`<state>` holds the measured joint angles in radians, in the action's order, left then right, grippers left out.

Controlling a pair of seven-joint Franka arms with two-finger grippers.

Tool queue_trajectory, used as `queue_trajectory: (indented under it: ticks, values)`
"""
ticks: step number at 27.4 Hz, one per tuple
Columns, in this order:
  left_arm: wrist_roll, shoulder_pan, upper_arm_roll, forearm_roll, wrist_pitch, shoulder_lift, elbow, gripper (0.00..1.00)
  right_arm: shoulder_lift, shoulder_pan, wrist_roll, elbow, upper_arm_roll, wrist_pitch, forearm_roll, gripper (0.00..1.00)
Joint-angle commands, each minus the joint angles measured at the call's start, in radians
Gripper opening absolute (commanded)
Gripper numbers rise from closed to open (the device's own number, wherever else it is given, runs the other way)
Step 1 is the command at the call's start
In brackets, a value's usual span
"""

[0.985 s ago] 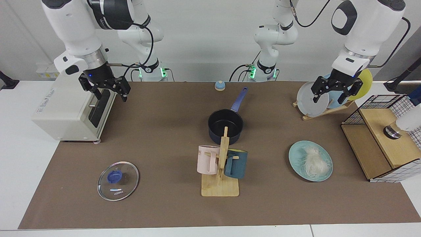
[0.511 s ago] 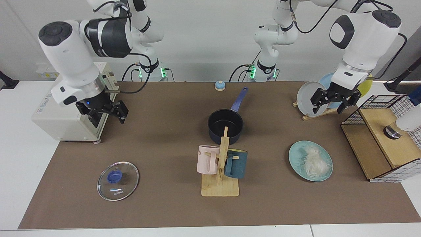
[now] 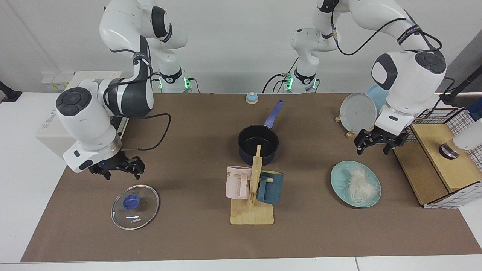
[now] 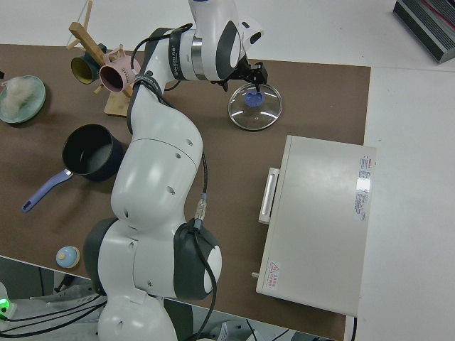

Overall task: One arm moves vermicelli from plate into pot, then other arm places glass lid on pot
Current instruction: 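Move the left gripper to the vermicelli plate while the right gripper reaches the lid, then grasp the white vermicelli on the teal plate with the left gripper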

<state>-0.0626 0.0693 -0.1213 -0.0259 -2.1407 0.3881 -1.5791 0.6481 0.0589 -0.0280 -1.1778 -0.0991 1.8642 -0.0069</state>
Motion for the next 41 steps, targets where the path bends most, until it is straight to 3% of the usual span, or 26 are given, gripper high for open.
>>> queue_trajectory:
  ticks: [1,4,31,32,33,37,38,41]
  values:
    - [0.004,-0.016,0.000,-0.002,-0.050,0.058,0.010,1.00,0.016,-0.018,-0.076,-0.043,0.006,0.087,0.002,1.00]
    - [0.015,-0.017,0.000,-0.003,-0.088,0.075,0.005,1.00,0.031,-0.016,-0.105,-0.057,0.004,0.157,0.005,1.00]
    - [0.064,-0.009,0.003,-0.089,-0.269,0.189,-0.098,1.00,0.061,-0.025,-0.133,-0.123,-0.010,0.233,0.031,1.00]
    - [0.064,-0.009,0.003,-0.089,-0.271,0.189,-0.101,0.96,0.061,-0.025,-0.133,-0.123,-0.010,0.234,0.031,1.00]
    - [0.058,-0.009,0.003,-0.089,-0.271,0.190,-0.101,0.86,0.061,-0.025,-0.133,-0.123,-0.010,0.237,0.031,1.00]
    - [0.050,-0.008,0.003,-0.088,-0.265,0.189,-0.101,0.12,0.061,-0.027,-0.135,-0.125,-0.010,0.242,0.030,1.00]
    - [0.047,-0.008,0.002,-0.086,-0.265,0.189,-0.101,0.01,0.061,-0.027,-0.136,-0.128,-0.010,0.250,0.030,1.00]
    - [0.024,-0.006,0.003,-0.075,-0.265,0.189,-0.101,0.00,0.061,-0.025,-0.135,-0.148,-0.010,0.286,0.030,1.00]
